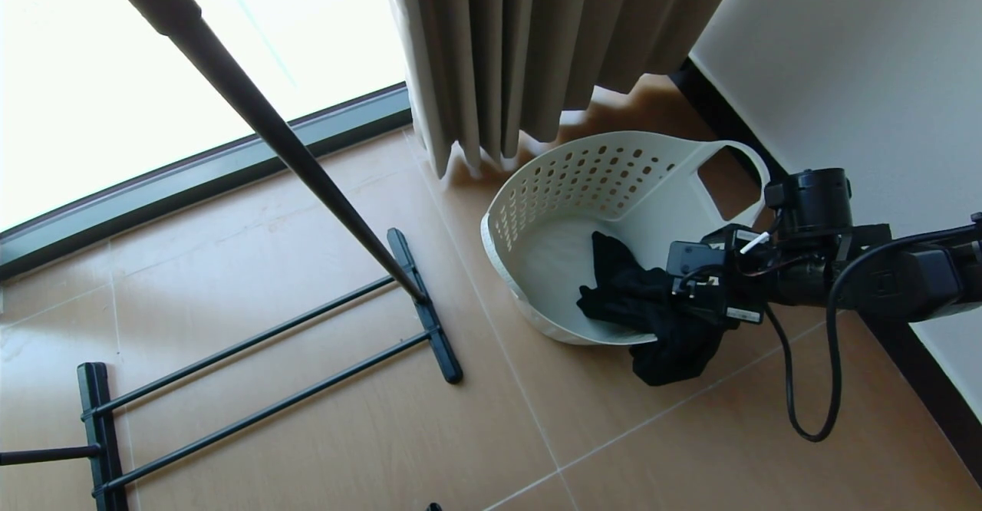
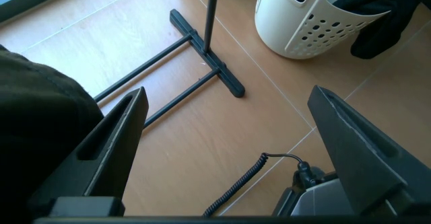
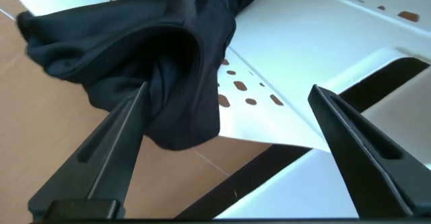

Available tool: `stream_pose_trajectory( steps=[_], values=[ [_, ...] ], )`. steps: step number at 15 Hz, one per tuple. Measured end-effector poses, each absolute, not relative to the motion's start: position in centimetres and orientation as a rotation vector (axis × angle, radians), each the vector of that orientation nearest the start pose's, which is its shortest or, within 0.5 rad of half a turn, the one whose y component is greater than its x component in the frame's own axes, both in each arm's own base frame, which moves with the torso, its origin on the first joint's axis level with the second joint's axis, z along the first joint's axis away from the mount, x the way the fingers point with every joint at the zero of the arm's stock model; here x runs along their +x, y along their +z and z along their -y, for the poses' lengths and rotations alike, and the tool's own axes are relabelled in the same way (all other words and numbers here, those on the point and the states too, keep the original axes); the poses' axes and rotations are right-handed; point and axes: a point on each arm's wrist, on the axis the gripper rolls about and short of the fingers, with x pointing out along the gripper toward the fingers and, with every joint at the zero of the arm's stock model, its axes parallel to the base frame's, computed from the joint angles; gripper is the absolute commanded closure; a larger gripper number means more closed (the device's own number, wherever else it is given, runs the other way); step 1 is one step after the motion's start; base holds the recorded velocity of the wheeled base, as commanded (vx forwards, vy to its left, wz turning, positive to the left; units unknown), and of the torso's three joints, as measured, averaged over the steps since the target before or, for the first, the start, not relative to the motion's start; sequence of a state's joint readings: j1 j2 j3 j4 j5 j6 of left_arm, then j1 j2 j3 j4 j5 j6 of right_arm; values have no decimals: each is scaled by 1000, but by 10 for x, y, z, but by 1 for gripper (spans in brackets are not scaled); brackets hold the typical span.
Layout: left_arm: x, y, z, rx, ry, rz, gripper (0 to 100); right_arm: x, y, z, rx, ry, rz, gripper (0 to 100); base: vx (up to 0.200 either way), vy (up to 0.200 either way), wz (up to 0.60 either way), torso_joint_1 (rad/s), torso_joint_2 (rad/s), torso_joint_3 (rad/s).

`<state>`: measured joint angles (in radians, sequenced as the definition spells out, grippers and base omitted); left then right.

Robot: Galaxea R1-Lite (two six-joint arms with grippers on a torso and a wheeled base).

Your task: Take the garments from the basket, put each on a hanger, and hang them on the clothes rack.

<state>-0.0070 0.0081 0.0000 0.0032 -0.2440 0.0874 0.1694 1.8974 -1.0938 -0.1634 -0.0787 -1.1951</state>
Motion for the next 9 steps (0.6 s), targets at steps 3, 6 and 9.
stream_pose_trajectory(
  steps=[3,6,9],
  values=[
    [-23,75,5,85,-252,0,0,355,150,-59,-1227,455,-502,0,0,0,0,0,0,0],
    [-23,75,5,85,-252,0,0,357,150,-59,-1226,455,-501,0,0,0,0,0,0,0],
    [-23,75,5,86,-252,0,0,362,143,-60,-1226,456,-506,0,0,0,0,0,0,0]
  ],
)
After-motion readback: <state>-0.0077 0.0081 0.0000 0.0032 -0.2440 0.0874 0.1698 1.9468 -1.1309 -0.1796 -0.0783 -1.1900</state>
